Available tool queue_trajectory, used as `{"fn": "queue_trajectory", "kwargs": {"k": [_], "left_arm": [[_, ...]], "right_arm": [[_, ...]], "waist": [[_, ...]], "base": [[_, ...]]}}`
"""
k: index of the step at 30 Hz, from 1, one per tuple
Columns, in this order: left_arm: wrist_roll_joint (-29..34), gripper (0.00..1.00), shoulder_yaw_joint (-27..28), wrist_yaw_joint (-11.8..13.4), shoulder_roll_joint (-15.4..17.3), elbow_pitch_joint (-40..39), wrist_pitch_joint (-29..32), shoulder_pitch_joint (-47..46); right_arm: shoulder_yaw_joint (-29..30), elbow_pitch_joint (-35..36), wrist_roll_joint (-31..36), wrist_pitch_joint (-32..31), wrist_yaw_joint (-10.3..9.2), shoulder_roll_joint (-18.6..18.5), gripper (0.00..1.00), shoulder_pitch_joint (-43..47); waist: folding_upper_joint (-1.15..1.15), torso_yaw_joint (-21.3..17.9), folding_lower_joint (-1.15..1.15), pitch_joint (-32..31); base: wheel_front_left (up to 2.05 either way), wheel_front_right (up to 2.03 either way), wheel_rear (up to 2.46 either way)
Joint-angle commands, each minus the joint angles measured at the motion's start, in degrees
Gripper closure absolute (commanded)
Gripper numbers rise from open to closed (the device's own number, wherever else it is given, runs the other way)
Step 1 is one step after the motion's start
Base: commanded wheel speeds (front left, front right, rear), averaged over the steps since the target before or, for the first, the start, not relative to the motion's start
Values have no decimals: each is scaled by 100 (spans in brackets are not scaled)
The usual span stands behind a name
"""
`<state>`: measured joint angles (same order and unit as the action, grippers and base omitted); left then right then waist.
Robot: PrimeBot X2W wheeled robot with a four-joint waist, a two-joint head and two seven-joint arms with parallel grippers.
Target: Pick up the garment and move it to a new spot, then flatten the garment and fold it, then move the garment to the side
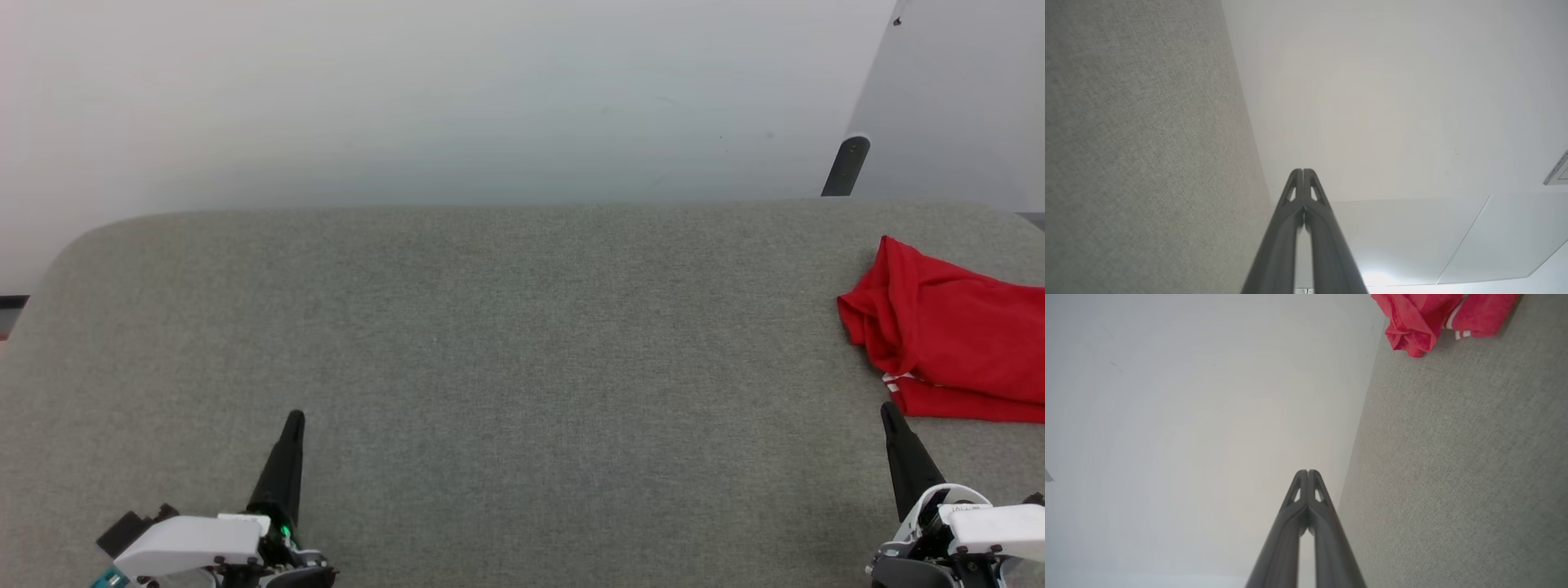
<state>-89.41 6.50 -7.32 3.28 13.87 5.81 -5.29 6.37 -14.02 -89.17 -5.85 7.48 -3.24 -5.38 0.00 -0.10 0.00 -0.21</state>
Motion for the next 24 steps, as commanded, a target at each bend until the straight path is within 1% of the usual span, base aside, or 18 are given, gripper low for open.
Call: {"fn": "queue_trajectory", "kwargs": {"k": [1, 8, 24], "left_arm": [[-98, 100, 12, -28, -17, 7, 21, -72], [-310, 100, 10, -30, -54, 28, 89, -131], [-307, 100, 9, -30, -49, 24, 94, -130]], "right_arm": [[14, 8, -106, -27, 2, 21, 100, -83], [25, -1, -341, -80, 2, 53, 100, -134], [21, -2, -334, -84, 2, 49, 100, -100]], "waist": [[0, 2, 0, 6], [0, 10, 0, 37], [0, 10, 0, 39]], "base": [[0, 0, 0], [0, 0, 0], [0, 0, 0]]}}
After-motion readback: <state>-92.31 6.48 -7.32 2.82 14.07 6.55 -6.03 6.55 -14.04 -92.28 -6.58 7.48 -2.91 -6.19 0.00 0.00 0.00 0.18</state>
